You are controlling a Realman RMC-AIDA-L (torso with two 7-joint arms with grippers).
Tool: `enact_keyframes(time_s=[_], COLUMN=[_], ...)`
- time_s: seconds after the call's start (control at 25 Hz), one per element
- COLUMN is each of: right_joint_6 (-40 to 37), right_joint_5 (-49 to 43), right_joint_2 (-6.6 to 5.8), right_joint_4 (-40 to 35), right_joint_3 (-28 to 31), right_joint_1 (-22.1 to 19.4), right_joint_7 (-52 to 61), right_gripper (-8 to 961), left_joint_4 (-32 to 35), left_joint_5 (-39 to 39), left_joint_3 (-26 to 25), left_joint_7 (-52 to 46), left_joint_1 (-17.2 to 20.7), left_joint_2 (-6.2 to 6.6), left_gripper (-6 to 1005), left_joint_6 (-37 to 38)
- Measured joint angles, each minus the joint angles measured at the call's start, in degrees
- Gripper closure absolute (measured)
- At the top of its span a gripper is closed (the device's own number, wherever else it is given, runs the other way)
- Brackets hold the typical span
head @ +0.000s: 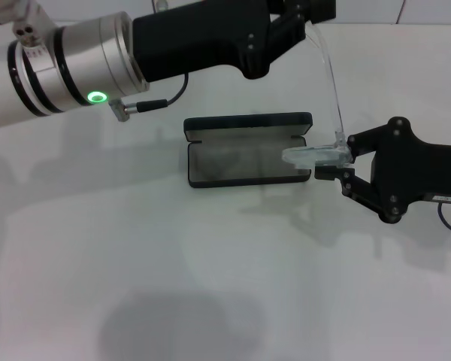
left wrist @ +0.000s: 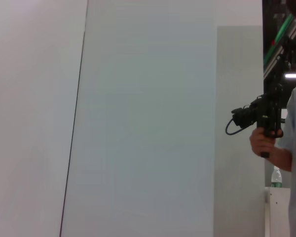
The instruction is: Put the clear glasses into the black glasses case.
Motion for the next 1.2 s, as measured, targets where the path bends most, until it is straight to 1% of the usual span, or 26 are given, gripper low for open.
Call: enact_keyframes(time_s=[0.16, 0.32, 0.48, 0.6, 0.8, 1.0, 1.2], right_joint_6=[-0.23, -0.27, -0.6, -0.87, -1.26, -1.84, -1.91], right_joint_5=[0.17, 2.06, 3.08, 3.41, 5.34, 6.07, 6.13], right_joint_2=[0.06, 0.16, 0.12, 0.1, 0.09, 0.09, 0.09], right_joint_4=[0.05, -0.07, -0.6, -0.68, -0.74, -1.04, -1.3], right_joint_3=[-0.57, -2.82, -4.05, -4.24, -4.53, -4.52, -4.5], right_joint_1=[0.37, 0.45, 0.5, 0.61, 0.42, 0.38, 0.33], right_joint_7=[-0.02, -0.03, -0.05, -0.07, -0.09, -0.11, -0.11], right_gripper=[840, 839, 838, 837, 836, 835, 834], left_joint_4=[-1.14, -2.61, -2.84, -2.89, -3.18, -2.51, -2.16], left_joint_5=[0.0, 0.08, 0.01, 0.02, 0.48, 4.17, 5.91], left_joint_3=[1.23, 2.26, 3.98, 4.35, 4.39, 4.48, 4.49], left_joint_7=[-0.01, -0.19, -0.77, -1.77, -5.39, -10.38, -14.12], left_joint_1=[0.06, -0.09, 0.0, 0.22, 0.53, 0.21, -0.44], left_joint_2=[-0.03, -0.07, -0.15, -0.16, -0.11, 0.13, 0.31], left_gripper=[967, 966, 966, 965, 964, 963, 962], left_joint_6=[-0.44, -0.57, -0.61, -0.76, -0.82, -0.82, -0.75])
